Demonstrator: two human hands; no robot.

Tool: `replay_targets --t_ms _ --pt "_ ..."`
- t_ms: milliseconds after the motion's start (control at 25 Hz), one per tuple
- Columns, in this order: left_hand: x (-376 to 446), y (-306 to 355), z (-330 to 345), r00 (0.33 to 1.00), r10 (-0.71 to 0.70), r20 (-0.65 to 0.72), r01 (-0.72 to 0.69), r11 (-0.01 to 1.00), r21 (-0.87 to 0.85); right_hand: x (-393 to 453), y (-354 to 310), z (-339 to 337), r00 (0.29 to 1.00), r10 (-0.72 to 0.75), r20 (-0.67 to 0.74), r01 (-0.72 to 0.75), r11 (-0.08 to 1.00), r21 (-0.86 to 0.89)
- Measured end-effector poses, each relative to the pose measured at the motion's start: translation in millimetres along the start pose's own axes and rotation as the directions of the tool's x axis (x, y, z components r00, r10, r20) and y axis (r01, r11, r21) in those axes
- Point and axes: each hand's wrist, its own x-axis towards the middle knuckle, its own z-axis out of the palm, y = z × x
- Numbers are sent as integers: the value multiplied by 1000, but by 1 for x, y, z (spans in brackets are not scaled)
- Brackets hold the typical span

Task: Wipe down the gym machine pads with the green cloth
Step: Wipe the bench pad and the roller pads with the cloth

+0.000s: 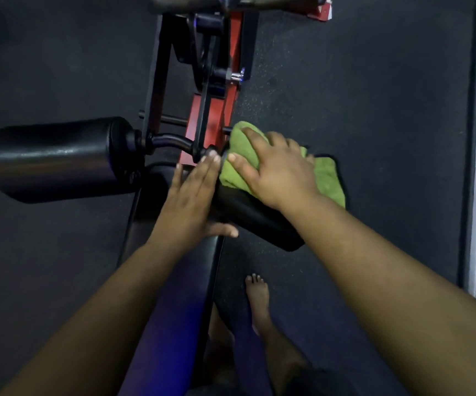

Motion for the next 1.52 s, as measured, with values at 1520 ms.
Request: replay_targets --t_ms 1520 --pt "-75 -50 -109 893 -445 66 432 889 152 -51 -104 -74 887 -387 -251 400 917 -1"
